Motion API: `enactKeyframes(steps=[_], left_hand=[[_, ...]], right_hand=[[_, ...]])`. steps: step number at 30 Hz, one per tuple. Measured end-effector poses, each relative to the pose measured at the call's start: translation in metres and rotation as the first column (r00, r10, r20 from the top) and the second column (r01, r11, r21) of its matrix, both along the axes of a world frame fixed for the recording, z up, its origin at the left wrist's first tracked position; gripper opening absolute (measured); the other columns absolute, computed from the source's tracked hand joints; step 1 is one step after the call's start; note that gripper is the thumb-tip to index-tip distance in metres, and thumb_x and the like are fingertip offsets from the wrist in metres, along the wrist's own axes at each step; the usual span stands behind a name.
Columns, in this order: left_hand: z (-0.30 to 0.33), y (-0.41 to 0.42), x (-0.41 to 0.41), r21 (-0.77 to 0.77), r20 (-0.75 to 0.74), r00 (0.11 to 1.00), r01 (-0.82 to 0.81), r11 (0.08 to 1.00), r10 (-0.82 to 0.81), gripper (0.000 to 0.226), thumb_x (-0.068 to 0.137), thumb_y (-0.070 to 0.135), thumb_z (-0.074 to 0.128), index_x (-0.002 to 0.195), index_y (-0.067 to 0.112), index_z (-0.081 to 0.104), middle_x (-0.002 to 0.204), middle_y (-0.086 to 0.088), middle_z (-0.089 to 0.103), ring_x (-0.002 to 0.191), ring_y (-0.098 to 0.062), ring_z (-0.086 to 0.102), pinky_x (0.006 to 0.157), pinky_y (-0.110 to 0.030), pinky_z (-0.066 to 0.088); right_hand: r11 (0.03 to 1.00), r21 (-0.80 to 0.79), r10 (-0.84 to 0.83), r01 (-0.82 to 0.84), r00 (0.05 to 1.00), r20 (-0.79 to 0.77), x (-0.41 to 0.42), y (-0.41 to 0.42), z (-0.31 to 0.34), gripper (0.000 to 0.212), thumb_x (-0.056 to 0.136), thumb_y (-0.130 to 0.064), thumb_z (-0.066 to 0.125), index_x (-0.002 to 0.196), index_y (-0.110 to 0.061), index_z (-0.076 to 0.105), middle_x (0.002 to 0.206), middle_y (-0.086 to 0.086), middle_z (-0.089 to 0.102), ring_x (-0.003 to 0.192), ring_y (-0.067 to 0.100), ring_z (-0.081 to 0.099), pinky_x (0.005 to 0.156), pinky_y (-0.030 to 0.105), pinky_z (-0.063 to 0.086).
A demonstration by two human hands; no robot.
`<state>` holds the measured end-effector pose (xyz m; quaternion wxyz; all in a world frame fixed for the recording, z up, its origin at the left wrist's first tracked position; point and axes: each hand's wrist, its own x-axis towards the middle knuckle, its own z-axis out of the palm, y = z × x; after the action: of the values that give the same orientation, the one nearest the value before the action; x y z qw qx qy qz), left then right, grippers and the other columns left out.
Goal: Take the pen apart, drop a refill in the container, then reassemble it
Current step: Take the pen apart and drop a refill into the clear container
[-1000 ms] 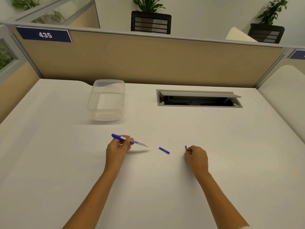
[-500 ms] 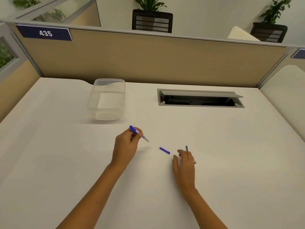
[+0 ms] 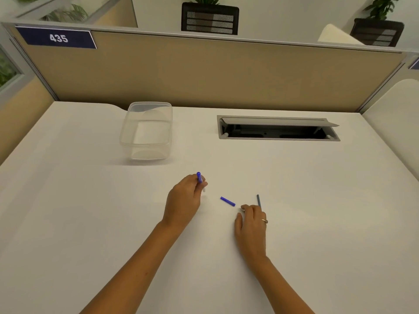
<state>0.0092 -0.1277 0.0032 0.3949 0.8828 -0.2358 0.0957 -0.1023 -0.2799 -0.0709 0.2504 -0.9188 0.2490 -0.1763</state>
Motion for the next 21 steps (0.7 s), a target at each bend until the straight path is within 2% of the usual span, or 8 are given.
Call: enactKeyframes(steps=[2,6,10,13,15,18,19,21], left_hand=[[0.002,-0.002,-0.004,-0.049,0.051,0.999,-0.008,0.999,0.011,0.013,0.093,0.019,0.056,0.087,0.01,0.063,0.078,-0.001,0.068,0.061,-0.011,0.054,0.058,-0.011,0.038],[-0.008,-0.004,-0.002,0.154,-0.141,0.989,0.06,0.986,-0.038,0.023,0.095,0.023,0.051,0.089,0.008,0.066,0.08,-0.007,0.071,0.064,-0.017,0.057,0.058,-0.022,0.04],[0.001,-0.004,-0.012,-0.083,0.017,0.999,-0.031,0.996,0.033,0.018,0.094,0.02,0.053,0.084,0.008,0.064,0.07,0.006,0.061,0.061,-0.008,0.049,0.055,-0.007,0.036],[0.008,-0.008,-0.015,-0.231,0.083,0.995,-0.039,0.972,0.06,0.02,0.096,0.021,0.047,0.091,0.007,0.061,0.077,0.01,0.053,0.07,-0.002,0.048,0.06,-0.003,0.036],[0.004,-0.006,-0.011,-0.172,0.038,0.999,-0.007,0.985,0.013,0.019,0.096,0.021,0.047,0.09,0.008,0.06,0.076,0.008,0.056,0.069,-0.002,0.049,0.06,-0.005,0.037],[-0.014,-0.003,-0.007,0.226,-0.23,0.97,0.128,0.966,-0.075,0.021,0.095,0.024,0.05,0.085,0.009,0.059,0.074,-0.004,0.064,0.065,-0.02,0.057,0.057,-0.029,0.043],[-0.021,0.0,-0.009,0.267,-0.273,0.96,0.139,0.954,-0.064,0.02,0.095,0.024,0.051,0.085,0.009,0.06,0.073,-0.006,0.064,0.064,-0.024,0.057,0.056,-0.032,0.041],[-0.03,0.005,-0.014,0.139,-0.285,0.958,0.078,0.987,-0.035,0.016,0.093,0.022,0.054,0.086,0.01,0.06,0.071,-0.005,0.064,0.061,-0.023,0.054,0.055,-0.032,0.04]], right_hand=[[1.0,-0.015,0.005,-0.005,1.0,-0.012,0.0,0.0,0.0,0.018,0.086,-0.005,0.056,0.104,-0.005,0.06,0.102,0.011,0.06,0.09,0.029,0.056,0.077,0.034,0.044],[1.0,-0.026,0.0,-0.001,1.0,-0.014,0.001,-0.002,0.001,0.018,0.086,-0.004,0.056,0.103,-0.004,0.06,0.101,0.012,0.06,0.088,0.03,0.056,0.077,0.035,0.044],[0.999,-0.047,0.001,-0.001,1.0,-0.014,0.0,-0.002,0.001,0.018,0.085,-0.003,0.056,0.103,-0.004,0.061,0.099,0.012,0.06,0.085,0.03,0.056,0.074,0.034,0.044],[0.999,-0.054,-0.004,0.004,1.0,-0.012,0.0,-0.001,0.001,0.018,0.085,-0.003,0.057,0.102,-0.005,0.061,0.098,0.012,0.06,0.083,0.029,0.055,0.072,0.035,0.044],[0.998,-0.06,-0.002,0.002,1.0,-0.007,0.0,0.0,0.0,0.018,0.084,-0.002,0.057,0.101,-0.005,0.061,0.098,0.012,0.06,0.083,0.03,0.055,0.071,0.035,0.043],[0.998,-0.057,-0.001,0.001,1.0,-0.002,0.0,-0.001,0.001,0.018,0.084,-0.001,0.057,0.101,-0.004,0.061,0.098,0.013,0.06,0.084,0.031,0.056,0.073,0.037,0.045],[0.999,-0.054,-0.001,0.001,1.0,-0.001,0.0,-0.001,0.001,0.018,0.084,-0.001,0.057,0.101,-0.004,0.061,0.098,0.013,0.06,0.084,0.031,0.055,0.073,0.038,0.046],[0.998,-0.055,0.002,-0.002,1.0,0.0,0.0,0.0,0.001,0.018,0.084,-0.001,0.058,0.101,-0.004,0.062,0.098,0.013,0.059,0.084,0.031,0.056,0.073,0.038,0.047]])
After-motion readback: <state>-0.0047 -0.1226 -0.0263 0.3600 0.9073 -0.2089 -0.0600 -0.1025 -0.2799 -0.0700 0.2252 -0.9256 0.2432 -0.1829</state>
